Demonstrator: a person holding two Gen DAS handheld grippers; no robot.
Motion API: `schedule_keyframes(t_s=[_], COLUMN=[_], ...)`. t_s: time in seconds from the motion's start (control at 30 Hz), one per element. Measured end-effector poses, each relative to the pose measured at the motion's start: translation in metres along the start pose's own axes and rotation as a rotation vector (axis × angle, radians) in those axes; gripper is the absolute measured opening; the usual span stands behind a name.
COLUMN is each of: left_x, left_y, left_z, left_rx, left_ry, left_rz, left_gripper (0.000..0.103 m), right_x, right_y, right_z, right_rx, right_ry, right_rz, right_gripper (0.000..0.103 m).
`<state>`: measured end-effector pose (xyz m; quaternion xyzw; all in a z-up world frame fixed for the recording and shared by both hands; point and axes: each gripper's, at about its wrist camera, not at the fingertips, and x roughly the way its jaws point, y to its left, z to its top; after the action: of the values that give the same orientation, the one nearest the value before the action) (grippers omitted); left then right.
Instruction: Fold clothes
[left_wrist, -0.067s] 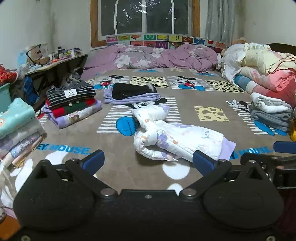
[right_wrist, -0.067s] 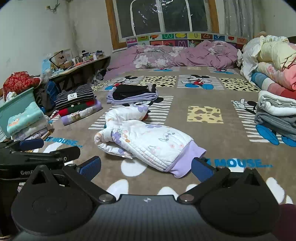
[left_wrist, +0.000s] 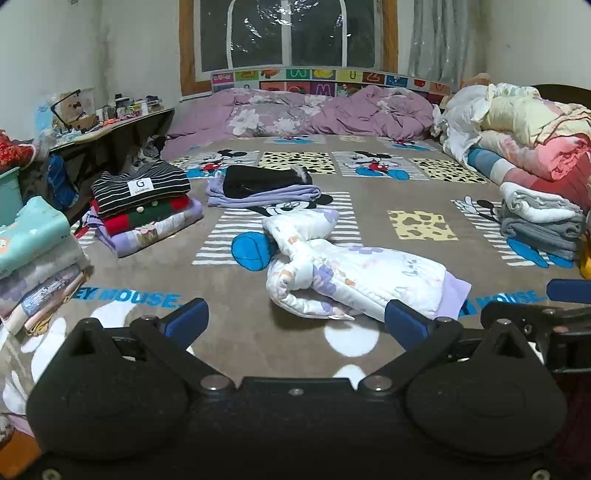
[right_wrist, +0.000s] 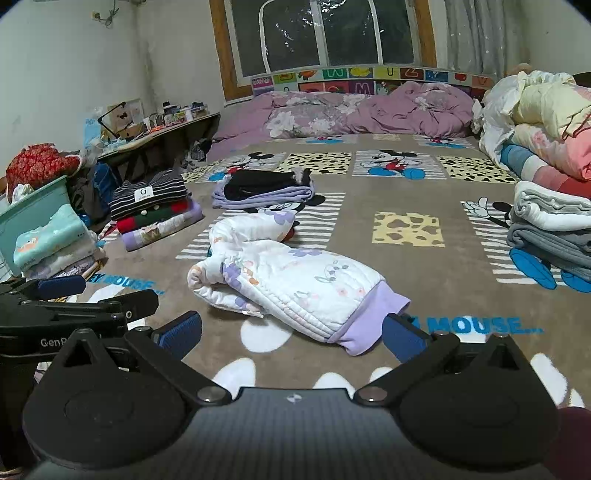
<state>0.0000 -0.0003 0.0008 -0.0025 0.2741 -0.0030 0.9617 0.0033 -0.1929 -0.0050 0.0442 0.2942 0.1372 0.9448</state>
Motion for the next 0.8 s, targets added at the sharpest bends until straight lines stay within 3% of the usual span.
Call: schedule_keyframes(t_s=[0.8], left_x=[0.006], left_y=[-0.014], left_z=[-0.008], left_rx=[0.029], left_ry=[0.009], left_rz=[0.023], left_gripper=[0.103], right_x=[0.002], right_y=[-0.006], right_z=[-0.004], right_rx=[0.017], right_ry=[0.007], right_rz=[0.004], right_gripper=[0.103])
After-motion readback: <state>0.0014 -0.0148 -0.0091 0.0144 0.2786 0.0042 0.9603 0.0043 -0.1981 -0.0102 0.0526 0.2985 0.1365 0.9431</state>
